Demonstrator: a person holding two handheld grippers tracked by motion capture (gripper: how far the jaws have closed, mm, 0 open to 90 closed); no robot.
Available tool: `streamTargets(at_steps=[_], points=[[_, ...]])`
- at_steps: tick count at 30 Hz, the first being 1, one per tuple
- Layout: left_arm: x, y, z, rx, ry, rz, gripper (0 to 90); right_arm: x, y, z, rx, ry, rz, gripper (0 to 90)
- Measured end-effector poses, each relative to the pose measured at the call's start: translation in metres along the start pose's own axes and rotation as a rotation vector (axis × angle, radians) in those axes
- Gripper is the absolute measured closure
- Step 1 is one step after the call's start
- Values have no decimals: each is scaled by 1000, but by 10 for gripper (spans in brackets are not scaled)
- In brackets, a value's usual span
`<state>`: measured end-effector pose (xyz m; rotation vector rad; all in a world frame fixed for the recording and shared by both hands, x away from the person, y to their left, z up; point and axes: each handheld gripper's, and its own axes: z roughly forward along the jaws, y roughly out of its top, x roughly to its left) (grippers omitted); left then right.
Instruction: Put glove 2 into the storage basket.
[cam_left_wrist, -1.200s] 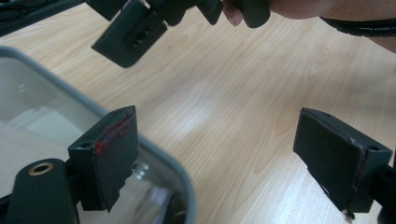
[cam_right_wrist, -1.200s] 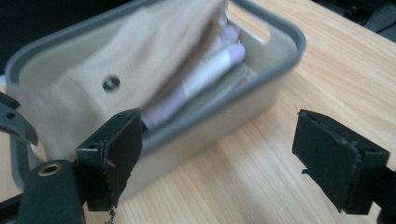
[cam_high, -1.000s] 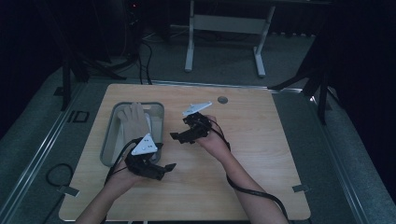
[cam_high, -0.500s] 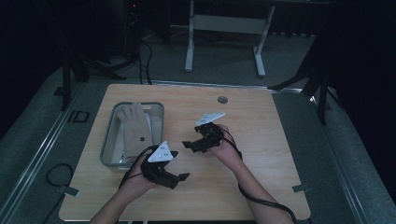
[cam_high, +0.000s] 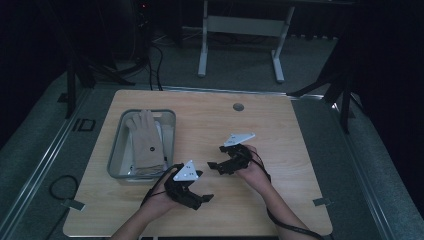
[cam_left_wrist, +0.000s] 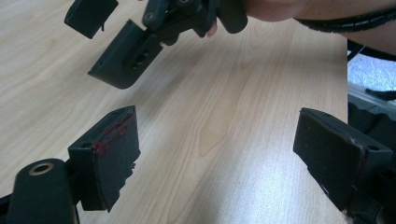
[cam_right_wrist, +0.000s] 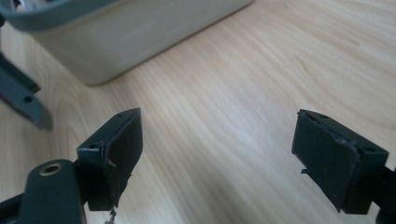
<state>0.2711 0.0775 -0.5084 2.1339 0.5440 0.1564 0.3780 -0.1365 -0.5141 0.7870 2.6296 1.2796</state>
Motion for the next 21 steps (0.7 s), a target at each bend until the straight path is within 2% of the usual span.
streamTargets(at_steps=[6,14,21], points=[[-2,-6,13,11,-22,-4,145,1,-18,-4,11,14,-1,161],[-5,-10,24,23,-33,12,145,4,-42,-10,18,22,-6,160],[-9,-13,33,40,-52,25,145,3,-56,-19,1,22,-5,160]])
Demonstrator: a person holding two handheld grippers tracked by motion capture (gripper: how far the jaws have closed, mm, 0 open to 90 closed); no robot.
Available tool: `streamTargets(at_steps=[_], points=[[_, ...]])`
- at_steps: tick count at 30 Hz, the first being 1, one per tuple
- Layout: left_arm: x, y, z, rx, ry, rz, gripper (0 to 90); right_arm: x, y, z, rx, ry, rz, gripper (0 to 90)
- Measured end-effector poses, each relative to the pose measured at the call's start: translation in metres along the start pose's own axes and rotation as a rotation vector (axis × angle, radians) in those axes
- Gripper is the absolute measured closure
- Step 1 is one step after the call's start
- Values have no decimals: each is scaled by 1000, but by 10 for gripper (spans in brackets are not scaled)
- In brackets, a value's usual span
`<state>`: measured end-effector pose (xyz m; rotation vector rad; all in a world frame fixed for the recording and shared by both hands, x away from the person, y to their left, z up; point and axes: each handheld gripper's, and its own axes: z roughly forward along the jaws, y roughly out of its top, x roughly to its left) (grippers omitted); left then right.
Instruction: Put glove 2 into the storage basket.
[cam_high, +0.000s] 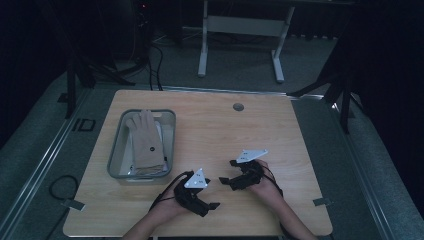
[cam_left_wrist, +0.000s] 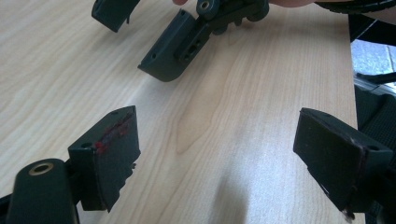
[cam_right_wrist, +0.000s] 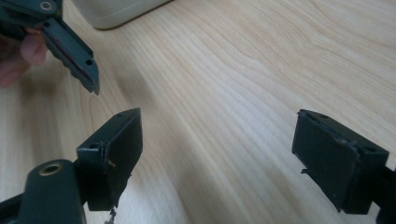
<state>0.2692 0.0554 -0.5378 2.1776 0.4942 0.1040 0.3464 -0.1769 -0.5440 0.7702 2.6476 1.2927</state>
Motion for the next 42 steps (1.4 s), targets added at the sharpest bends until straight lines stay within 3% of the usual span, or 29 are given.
streamTargets(at_steps=[7,12,22,32,42], points=[[-3,0,8,2,-18,12,145,0,-14,-9,0,-21,-15,153],[-5,-1,14,1,-36,13,145,-2,-24,-20,-41,-37,-6,148],[-10,-2,21,5,-60,30,145,-2,-42,-32,-53,-72,9,145],[-10,-3,20,-10,-54,33,145,-2,-52,-43,-91,-102,14,144],[-10,-6,18,-26,-50,25,145,-4,-52,-43,-97,-127,11,141]])
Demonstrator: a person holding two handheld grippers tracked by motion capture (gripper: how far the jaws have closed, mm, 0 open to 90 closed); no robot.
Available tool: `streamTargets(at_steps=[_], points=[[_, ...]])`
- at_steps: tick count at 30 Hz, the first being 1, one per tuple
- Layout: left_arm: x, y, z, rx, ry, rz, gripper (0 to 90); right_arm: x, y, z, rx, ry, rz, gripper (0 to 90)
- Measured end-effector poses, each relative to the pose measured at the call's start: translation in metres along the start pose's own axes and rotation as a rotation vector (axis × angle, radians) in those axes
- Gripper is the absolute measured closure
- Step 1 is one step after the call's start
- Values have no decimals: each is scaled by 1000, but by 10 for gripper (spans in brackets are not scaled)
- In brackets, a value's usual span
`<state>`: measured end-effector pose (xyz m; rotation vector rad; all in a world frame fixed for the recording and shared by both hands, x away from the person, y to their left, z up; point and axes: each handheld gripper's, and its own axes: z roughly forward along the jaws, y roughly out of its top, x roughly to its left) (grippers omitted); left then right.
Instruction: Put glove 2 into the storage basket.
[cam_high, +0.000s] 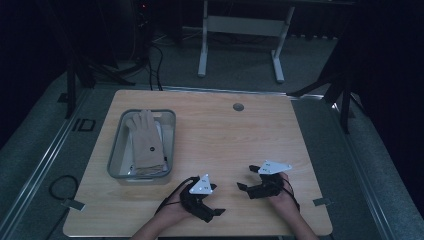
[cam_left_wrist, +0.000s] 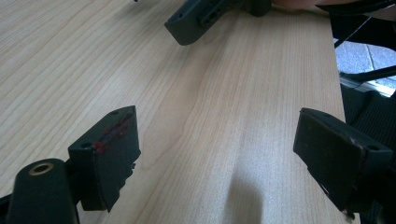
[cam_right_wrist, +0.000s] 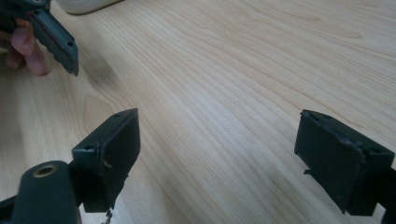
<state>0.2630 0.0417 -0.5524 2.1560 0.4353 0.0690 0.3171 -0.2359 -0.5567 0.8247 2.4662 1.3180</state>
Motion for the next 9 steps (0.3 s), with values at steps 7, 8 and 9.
streamTargets(at_steps=[7,8,9], points=[[1,0,0,-3,-3,-1,145,-1,0,0,7,-6,1,142],[1,0,0,-3,-3,-1,145,-1,0,0,9,-7,0,142],[1,0,0,-3,-4,0,145,-1,0,1,11,-9,2,142]])
